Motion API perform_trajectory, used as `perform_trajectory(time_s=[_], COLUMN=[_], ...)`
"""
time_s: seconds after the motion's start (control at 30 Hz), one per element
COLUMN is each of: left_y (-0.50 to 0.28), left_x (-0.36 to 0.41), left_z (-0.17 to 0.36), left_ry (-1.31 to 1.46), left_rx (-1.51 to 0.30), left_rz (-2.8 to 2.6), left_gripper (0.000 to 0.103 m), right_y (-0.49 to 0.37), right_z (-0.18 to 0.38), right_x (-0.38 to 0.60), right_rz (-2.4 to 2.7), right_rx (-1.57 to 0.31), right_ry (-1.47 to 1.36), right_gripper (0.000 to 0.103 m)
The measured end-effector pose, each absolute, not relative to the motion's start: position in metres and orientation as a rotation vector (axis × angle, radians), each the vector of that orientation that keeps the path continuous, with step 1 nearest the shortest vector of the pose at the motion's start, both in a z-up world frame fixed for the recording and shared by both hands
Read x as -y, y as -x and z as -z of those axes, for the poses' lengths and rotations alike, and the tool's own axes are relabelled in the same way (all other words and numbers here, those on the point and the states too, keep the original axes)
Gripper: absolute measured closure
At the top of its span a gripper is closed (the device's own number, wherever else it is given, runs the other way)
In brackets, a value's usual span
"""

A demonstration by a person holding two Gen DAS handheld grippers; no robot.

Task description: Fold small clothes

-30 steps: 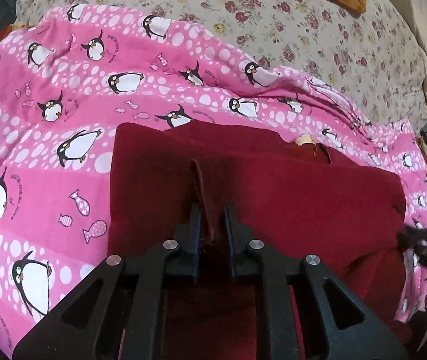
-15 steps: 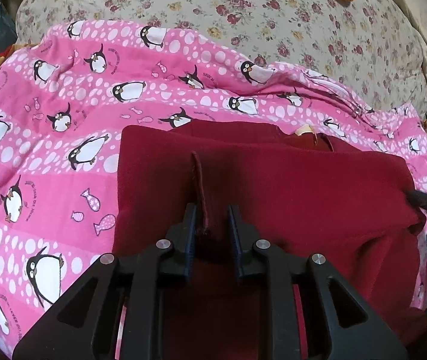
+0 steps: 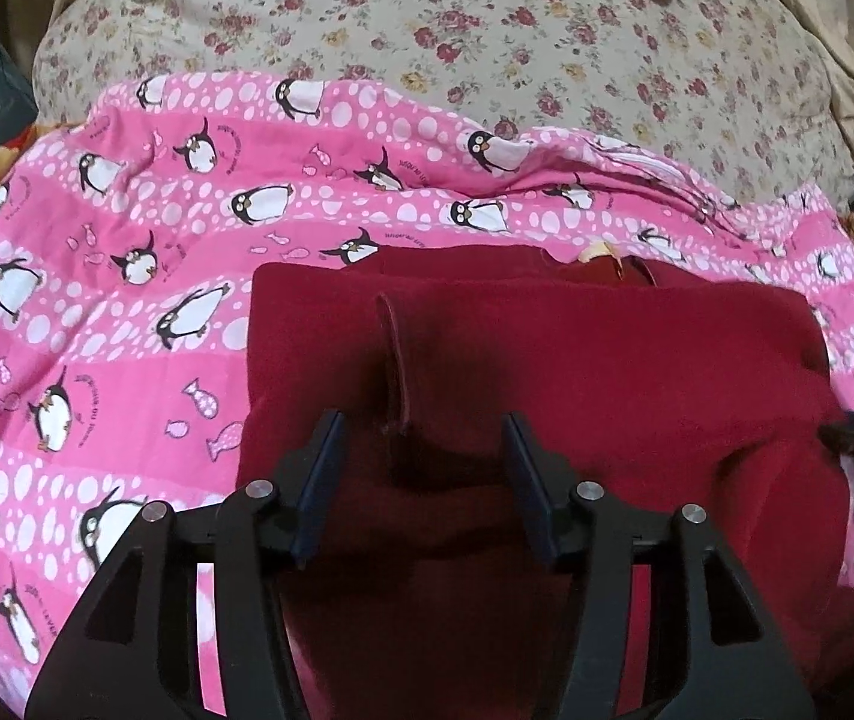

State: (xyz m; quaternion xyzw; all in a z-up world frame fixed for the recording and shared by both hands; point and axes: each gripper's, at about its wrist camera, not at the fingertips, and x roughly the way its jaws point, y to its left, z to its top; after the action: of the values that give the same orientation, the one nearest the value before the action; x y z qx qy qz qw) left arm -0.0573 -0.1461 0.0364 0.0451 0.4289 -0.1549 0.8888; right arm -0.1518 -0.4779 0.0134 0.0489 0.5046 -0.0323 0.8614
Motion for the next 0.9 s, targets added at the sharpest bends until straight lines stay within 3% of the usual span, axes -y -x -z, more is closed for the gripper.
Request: perform_trajectory(time_s=[0.07,0.5,0.7,0.9], left_y=[0.066,0.169,0.206,0.238], left_x=[0.143,0.101,0.078,0.066], left_z=[-0.037,-0.030,-0.024,-0.004], left_ry=[-0.113,-0.122,-0.046,-0.057], left_rx=[-0.896,-1.013,-1.079,-1.141], left_rz=[0.328,0.387,0.417,0.414], left_gripper=[0.050,0.050,0.050,0.050], right_y=[0.154,0.258,0.314,0.333], right_z=[-0.001,-0.063,-0.044,-0.008], right_x=[0.476,0.474,0.454,0.437], right_rz=[0.072,-0.182,-0.340,-0.404], right_rx=[-1.093,-1.042,-1.074,-1.136], right_ry=[-0.104,-0.126,-0.176,-0.198], right_gripper=[0.054,0.052,0.035,0.035])
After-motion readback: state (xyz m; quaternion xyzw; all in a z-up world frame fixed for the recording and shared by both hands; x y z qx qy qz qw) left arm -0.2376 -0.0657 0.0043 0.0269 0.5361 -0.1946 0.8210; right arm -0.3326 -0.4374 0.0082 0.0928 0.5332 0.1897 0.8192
